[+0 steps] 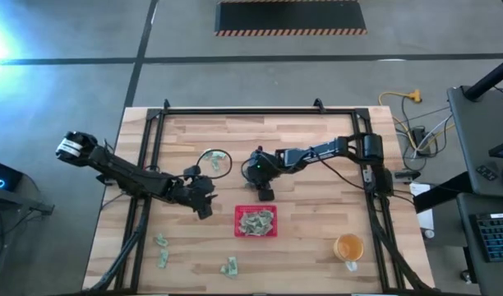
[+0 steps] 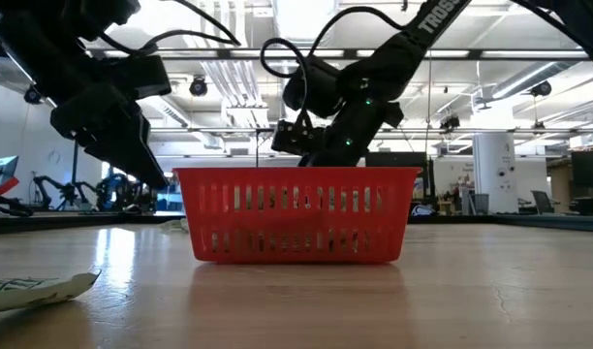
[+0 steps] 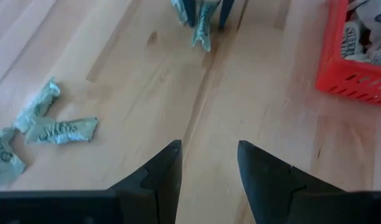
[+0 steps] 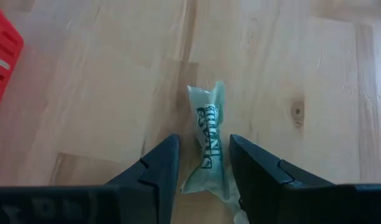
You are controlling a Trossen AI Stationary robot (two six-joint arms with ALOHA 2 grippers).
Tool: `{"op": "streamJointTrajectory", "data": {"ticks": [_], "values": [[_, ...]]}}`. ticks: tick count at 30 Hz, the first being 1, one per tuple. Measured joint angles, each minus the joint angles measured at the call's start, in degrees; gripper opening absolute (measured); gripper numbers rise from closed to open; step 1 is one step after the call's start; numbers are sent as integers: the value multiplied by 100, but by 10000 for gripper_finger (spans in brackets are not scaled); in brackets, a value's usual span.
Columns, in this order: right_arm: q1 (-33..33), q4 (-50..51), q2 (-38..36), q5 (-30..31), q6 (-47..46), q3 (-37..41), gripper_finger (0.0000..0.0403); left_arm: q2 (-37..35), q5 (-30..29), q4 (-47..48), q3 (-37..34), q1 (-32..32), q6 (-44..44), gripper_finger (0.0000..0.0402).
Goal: Pick and place Stevia / Truvia into bins
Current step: Put the white stevia packet into the red bin
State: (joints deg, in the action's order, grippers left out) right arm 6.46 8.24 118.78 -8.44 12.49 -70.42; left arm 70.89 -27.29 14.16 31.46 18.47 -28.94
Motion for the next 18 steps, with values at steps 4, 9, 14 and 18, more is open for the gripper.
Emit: {"op": "streamJointTrajectory", "data": {"ticks": [4, 9, 14, 18], "values": [[-9, 17, -92, 28, 2, 35, 111, 1, 1, 17, 0, 1, -67, 139], [-9, 101, -193, 73, 19, 67, 74, 2, -1, -9, 0, 1, -69, 139], [-7, 57, -206, 112, 20, 67, 29, 11, -1, -16, 2, 1, -71, 139], [-7, -28, -272, 113, 17, 67, 11, 11, -2, -15, 2, 1, -71, 139]]}}
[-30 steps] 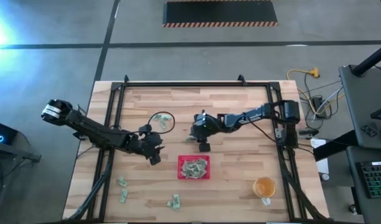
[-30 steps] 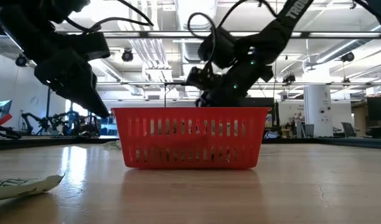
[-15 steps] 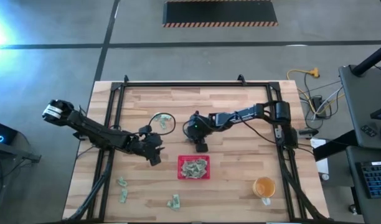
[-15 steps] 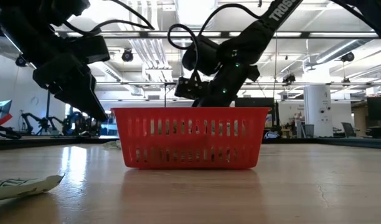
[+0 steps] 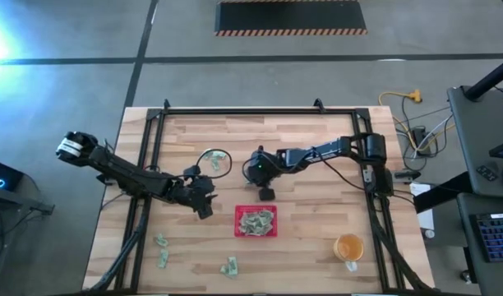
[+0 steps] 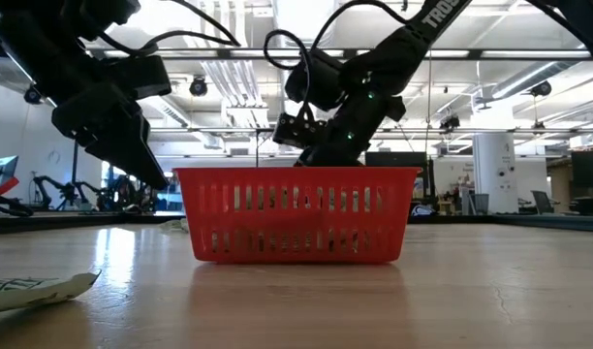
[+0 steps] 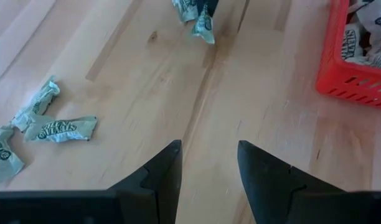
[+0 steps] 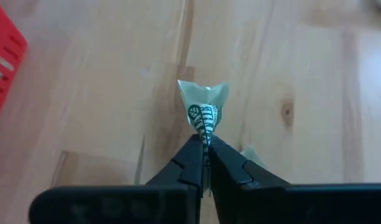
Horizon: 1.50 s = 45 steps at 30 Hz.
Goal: Pick and place Stevia / Truvia into bins
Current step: Put the white stevia packet into the red bin
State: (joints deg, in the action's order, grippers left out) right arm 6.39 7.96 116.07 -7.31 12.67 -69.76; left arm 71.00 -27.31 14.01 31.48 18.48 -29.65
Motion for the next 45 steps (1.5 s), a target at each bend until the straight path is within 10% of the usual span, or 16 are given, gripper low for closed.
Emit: {"op": "streamJointTrajectory", "data": {"ticks": [14, 26, 45], "values": [[-164, -47, -883, -218, -108, 97, 9, 0, 0, -52, 0, 0, 0, 139], [-720, -3, -1175, -3113, 579, 394, 9, 0, 0, -132, 0, 0, 0, 139], [-800, -67, -1167, -2699, 409, 616, 54, 0, 0, -152, -2, 0, 50, 139]]}}
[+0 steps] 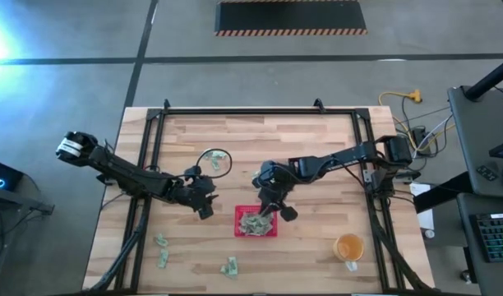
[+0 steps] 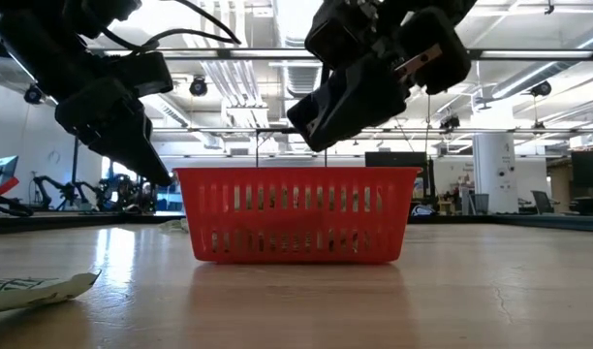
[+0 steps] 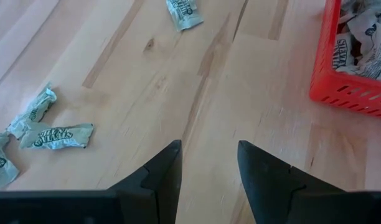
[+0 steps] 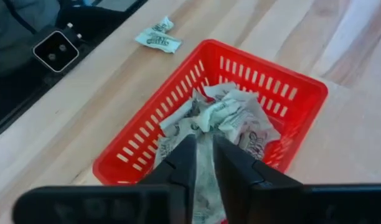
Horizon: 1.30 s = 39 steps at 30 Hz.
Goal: Pick and place Stevia / Truvia into bins
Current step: Put the white stevia packet into the red bin
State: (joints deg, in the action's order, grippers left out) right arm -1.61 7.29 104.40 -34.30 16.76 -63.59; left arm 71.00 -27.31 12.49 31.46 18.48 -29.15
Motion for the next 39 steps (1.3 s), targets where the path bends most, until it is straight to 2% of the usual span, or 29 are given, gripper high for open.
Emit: {"op": "streamJointTrajectory", "data": {"ticks": [8, 15, 18, 21, 24, 31, 39], "values": [[38, 6, -7, 39, 13, -143, 108, 2, -115, 129, 0, 0, 281, 139], [52, 244, -20, 1308, -17, -345, 111, 2, -1536, 938, -7, -60, 519, 139], [52, 362, -20, 1619, -22, -348, 105, 0, -1572, 928, -11, -285, 1034, 139], [52, 488, -22, 1652, -24, -348, 99, 1, -1536, 774, -11, -653, 1311, 139], [50, 612, -22, 1650, -22, -348, 93, 2, -1172, 551, -11, -1142, 1813, 139], [50, 863, -31, 1648, -22, -348, 83, 2, 636, 257, -8, -2319, 4262, 139], [50, 922, -31, 1646, 101, -325, 81, 2, 1595, 249, 76, -3071, 5580, 139]]}}
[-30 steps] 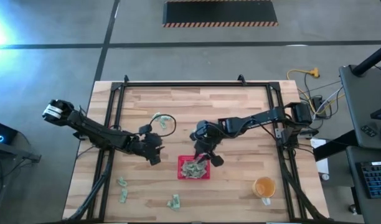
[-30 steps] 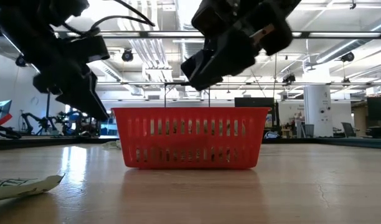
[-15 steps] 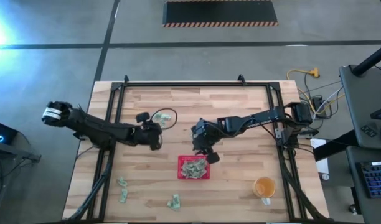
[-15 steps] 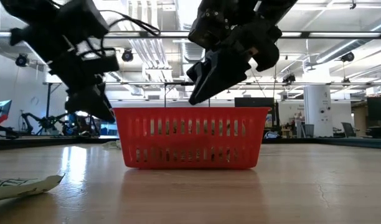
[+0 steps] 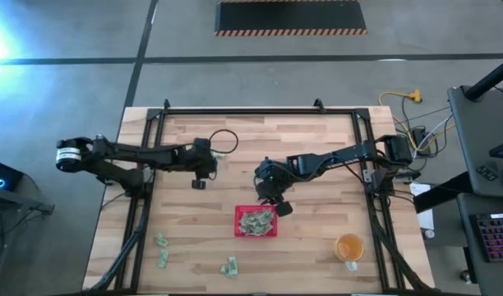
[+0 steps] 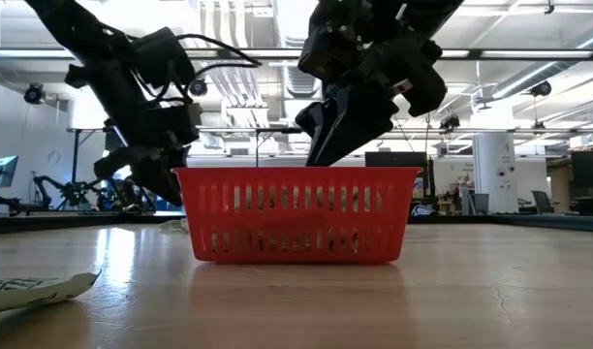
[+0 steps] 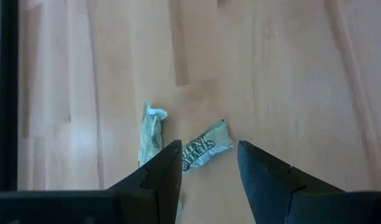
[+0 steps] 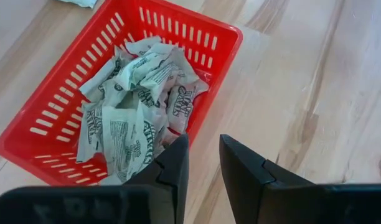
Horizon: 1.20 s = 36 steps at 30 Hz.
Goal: Pick and place Stevia / Truvia into bins
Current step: Put the white stevia packet into the red bin
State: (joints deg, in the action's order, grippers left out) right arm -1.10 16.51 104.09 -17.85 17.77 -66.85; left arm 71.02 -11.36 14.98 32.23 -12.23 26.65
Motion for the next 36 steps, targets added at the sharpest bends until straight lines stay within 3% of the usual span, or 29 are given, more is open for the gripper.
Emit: {"op": "streamJointTrajectory", "data": {"ticks": [8, 22, 27, 36], "values": [[0, -18, 0, -1, 45, 13, 79, 156, 321, -218, 0, -319, 811, 139], [2, -43, 0, -11, -16, 31, 70, 1570, 494, -499, 358, -428, 854, 139], [2, -35, 0, -11, 18, 57, 74, 1464, 490, -273, 496, -428, 736, 139], [2, -40, 0, -9, 69, 76, 68, 709, 484, 872, 659, -430, -440, 139]]}}
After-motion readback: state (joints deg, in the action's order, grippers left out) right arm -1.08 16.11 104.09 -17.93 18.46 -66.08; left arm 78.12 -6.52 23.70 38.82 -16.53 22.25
